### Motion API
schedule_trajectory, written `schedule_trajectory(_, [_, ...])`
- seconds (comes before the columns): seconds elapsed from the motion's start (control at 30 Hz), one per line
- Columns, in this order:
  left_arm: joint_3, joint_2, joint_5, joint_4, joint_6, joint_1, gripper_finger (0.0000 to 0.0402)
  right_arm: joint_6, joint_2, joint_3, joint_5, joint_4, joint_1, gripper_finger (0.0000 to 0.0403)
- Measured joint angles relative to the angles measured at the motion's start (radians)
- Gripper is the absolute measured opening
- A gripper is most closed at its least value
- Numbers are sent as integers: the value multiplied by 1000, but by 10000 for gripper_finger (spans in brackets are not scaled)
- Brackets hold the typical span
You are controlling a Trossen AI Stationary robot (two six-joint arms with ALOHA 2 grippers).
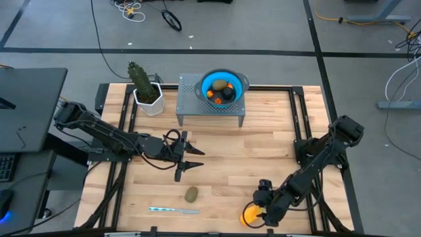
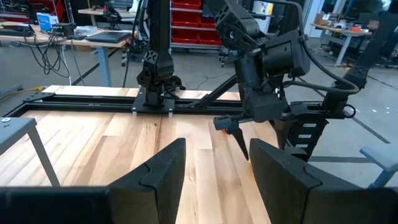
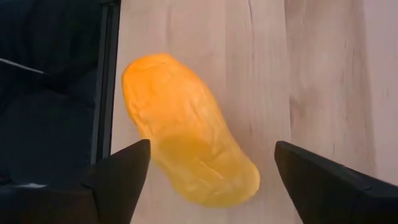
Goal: Pick & Place Fruit
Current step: Put the yellow mango in the blue strainer bowl on the shelf
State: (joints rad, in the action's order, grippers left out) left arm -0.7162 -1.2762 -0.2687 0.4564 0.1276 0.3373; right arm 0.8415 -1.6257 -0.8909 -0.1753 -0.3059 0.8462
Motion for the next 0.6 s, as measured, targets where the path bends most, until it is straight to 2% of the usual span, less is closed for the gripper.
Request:
schedule_trajectory(0.3, [0,0,0,-17,0,0,187,-54,0,0,-84,-2,16,369])
schedule_trajectory(0.6, [0,0,-3,-22,0,0,187,-61,-9,0,-93,9,51,369])
